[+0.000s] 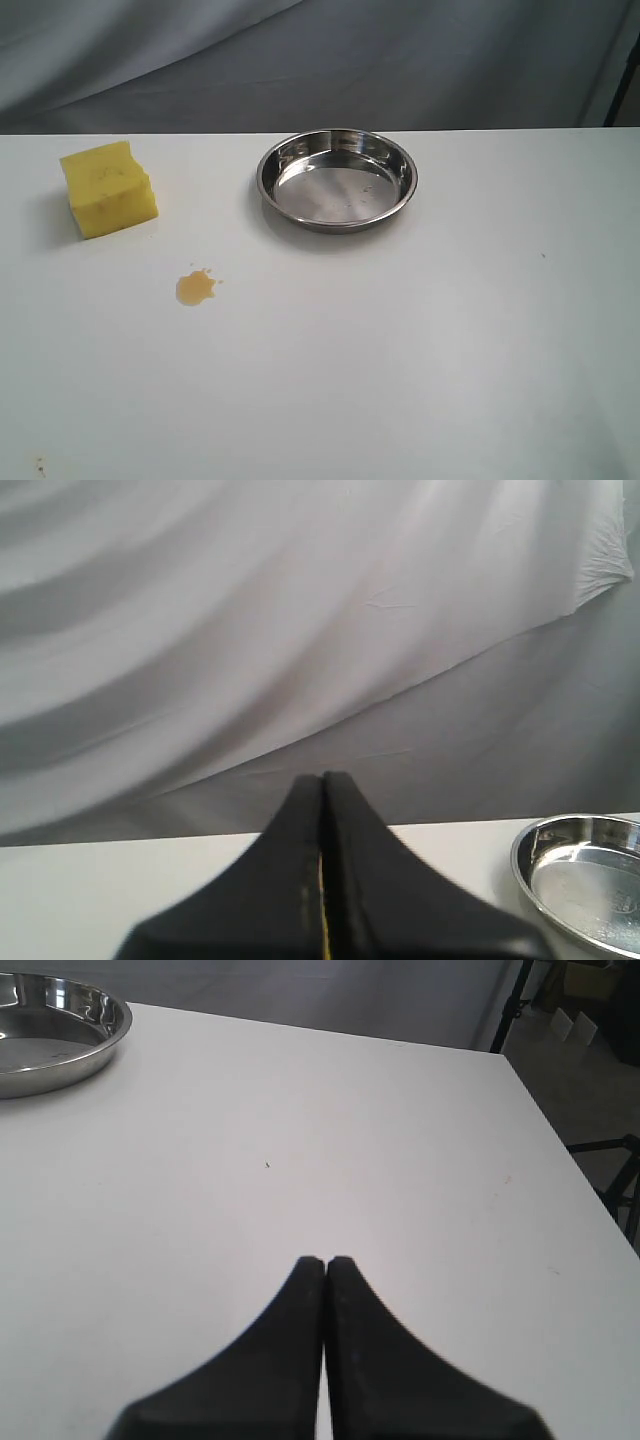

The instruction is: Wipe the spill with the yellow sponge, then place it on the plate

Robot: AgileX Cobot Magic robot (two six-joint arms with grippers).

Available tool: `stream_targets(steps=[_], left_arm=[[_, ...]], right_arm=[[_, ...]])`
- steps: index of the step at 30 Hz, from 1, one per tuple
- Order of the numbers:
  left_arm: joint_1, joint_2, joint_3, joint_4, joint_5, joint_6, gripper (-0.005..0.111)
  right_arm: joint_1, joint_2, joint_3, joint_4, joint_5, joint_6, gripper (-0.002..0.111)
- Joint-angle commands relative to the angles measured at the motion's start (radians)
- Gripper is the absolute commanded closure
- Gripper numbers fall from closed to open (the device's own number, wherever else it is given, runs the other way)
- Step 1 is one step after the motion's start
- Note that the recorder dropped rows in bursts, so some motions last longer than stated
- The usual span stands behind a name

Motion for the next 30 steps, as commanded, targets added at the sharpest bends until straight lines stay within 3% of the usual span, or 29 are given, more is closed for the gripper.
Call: stream_targets(steps=[1, 30], left_arm=[[-0.004, 0.006, -0.046, -0.036, 0.06, 0.004, 0.107], [-0.004, 0.006, -0.052, -0.056, 0.098, 0.009, 0.107]], right_arm=[[-0.003, 0.003, 0.004, 0.005, -0.008, 0.001, 0.108], [-0.003, 0.003, 0.004, 0.005, -0.008, 0.001, 0.108]])
